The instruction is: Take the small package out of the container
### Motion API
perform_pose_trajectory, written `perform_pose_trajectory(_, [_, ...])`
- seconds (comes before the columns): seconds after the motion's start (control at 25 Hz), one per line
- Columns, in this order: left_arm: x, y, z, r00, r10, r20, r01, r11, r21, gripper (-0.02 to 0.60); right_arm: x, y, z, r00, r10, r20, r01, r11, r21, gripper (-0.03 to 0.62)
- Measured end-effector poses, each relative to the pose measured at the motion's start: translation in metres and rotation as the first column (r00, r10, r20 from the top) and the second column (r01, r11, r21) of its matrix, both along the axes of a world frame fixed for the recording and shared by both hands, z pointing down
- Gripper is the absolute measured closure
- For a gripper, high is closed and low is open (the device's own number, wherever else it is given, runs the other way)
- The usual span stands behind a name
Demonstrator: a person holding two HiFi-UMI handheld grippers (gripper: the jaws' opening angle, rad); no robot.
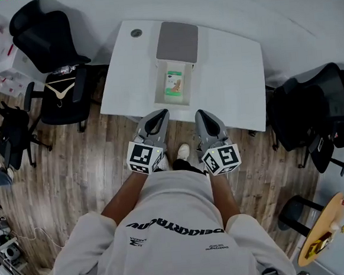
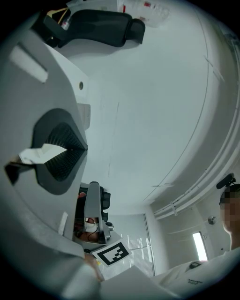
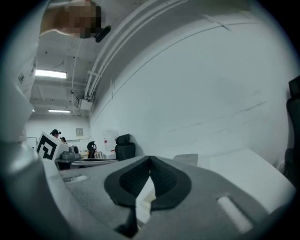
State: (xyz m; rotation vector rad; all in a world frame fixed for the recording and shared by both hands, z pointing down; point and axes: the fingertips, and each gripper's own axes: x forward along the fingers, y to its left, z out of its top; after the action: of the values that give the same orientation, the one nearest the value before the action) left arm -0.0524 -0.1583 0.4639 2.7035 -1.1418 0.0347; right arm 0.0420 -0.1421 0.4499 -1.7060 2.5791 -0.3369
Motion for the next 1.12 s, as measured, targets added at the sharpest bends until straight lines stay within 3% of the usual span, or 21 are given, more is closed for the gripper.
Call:
perform_pose_trajectory(0.56, [0.033, -0.041, 0.031, 0.994, -0.075, 0.081, 0.082, 0.993, -0.086, 0.578, 0.032, -0.030, 0.021, 0.998, -0.057, -0.010, 0.057, 0.998, -0.036, 0.594])
perform_pose_trajectory(1.12, [0.046, -0.088, 0.079, 0.973, -0.152, 0.176, 0.185, 0.964, -0.190, 0.568, 0.047, -0.059, 0.046, 0.996, -0.089, 0.004, 0.089, 0.993, -0.082, 0.594])
